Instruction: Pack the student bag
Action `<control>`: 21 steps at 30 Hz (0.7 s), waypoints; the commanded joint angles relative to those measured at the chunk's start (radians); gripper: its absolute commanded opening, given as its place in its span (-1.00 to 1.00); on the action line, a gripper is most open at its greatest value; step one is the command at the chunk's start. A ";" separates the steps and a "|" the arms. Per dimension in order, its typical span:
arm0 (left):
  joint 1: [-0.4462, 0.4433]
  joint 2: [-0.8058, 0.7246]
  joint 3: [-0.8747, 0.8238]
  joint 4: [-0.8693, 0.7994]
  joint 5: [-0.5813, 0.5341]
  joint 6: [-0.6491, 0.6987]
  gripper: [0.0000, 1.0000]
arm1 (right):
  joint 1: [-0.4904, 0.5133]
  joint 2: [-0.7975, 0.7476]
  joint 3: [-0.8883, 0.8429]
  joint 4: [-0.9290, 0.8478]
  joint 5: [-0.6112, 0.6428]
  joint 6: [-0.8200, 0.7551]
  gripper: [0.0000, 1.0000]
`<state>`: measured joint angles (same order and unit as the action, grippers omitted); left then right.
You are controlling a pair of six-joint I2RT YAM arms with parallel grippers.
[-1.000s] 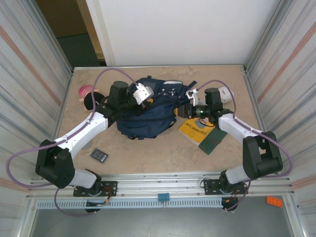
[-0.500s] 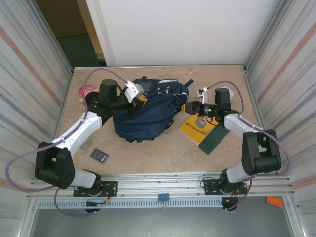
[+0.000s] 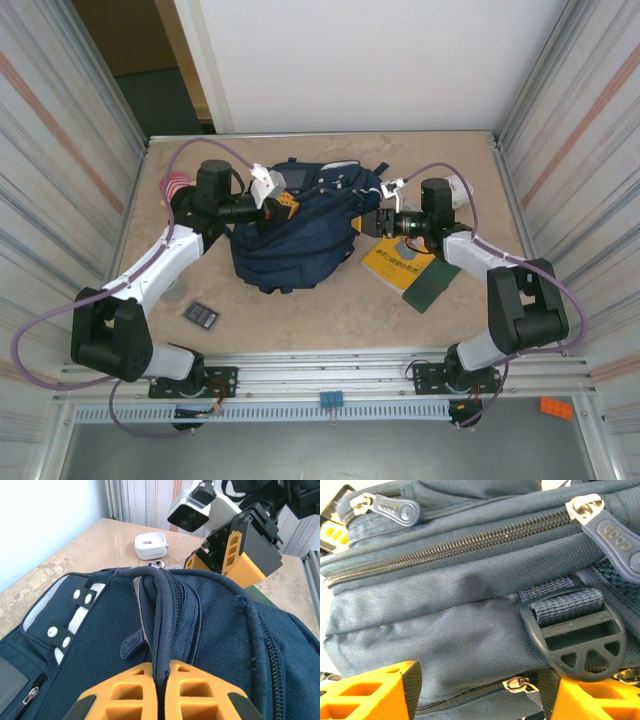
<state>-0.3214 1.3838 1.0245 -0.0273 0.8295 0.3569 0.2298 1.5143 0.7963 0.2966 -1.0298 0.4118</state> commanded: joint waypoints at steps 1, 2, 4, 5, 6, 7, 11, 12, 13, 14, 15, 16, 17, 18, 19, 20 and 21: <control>0.008 -0.027 0.057 0.119 0.095 -0.035 -1.00 | 0.011 0.038 0.030 0.024 -0.062 -0.020 0.27; 0.009 -0.029 0.053 0.127 0.085 -0.040 -1.00 | 0.015 0.037 0.030 0.023 -0.079 -0.023 0.26; 0.011 -0.030 0.045 0.139 0.070 -0.045 -1.00 | 0.019 0.034 0.023 0.007 -0.102 -0.036 0.17; 0.013 -0.031 0.046 0.142 0.068 -0.046 -1.00 | 0.019 0.028 0.019 -0.010 -0.112 -0.048 0.10; 0.017 -0.029 0.046 0.144 0.066 -0.048 -1.00 | 0.019 0.023 0.015 -0.025 -0.117 -0.063 0.04; 0.018 -0.029 0.045 0.146 0.068 -0.049 -1.00 | 0.017 0.019 0.013 -0.047 -0.120 -0.080 -0.05; 0.024 -0.029 0.049 0.164 0.084 -0.062 -1.00 | 0.019 0.022 0.017 -0.071 -0.128 -0.111 -0.23; 0.024 -0.028 0.051 0.169 0.091 -0.065 -1.00 | 0.019 0.028 0.021 -0.072 -0.125 -0.115 -0.20; 0.024 -0.028 0.052 0.172 0.097 -0.070 -1.00 | 0.019 0.033 0.024 -0.071 -0.116 -0.122 -0.16; 0.025 -0.027 0.053 0.175 0.101 -0.072 -1.00 | 0.019 0.039 0.028 -0.068 -0.106 -0.127 -0.13; 0.025 -0.025 0.052 0.181 0.104 -0.076 -1.00 | 0.019 0.045 0.032 -0.062 -0.104 -0.129 -0.13; 0.024 -0.025 0.053 0.184 0.105 -0.080 -1.00 | 0.019 0.053 0.036 -0.059 -0.102 -0.132 -0.13; 0.025 -0.026 0.051 0.187 0.105 -0.082 -1.00 | 0.020 0.058 0.040 -0.062 -0.102 -0.134 -0.16; 0.024 -0.025 0.051 0.189 0.106 -0.085 -1.00 | 0.020 0.063 0.043 -0.064 -0.102 -0.136 -0.21; 0.024 -0.028 0.051 0.192 0.106 -0.086 -1.00 | 0.020 0.069 0.041 -0.062 -0.105 -0.137 -0.29; 0.024 -0.028 0.051 0.195 0.105 -0.087 -1.00 | 0.022 0.073 0.038 -0.057 -0.106 -0.137 -0.33; 0.024 -0.027 0.050 0.196 0.101 -0.091 -1.00 | 0.023 0.076 0.037 -0.053 -0.109 -0.137 -0.37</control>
<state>-0.3019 1.3838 1.0245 0.0303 0.8608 0.2893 0.2424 1.5696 0.8101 0.2436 -1.1088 0.3023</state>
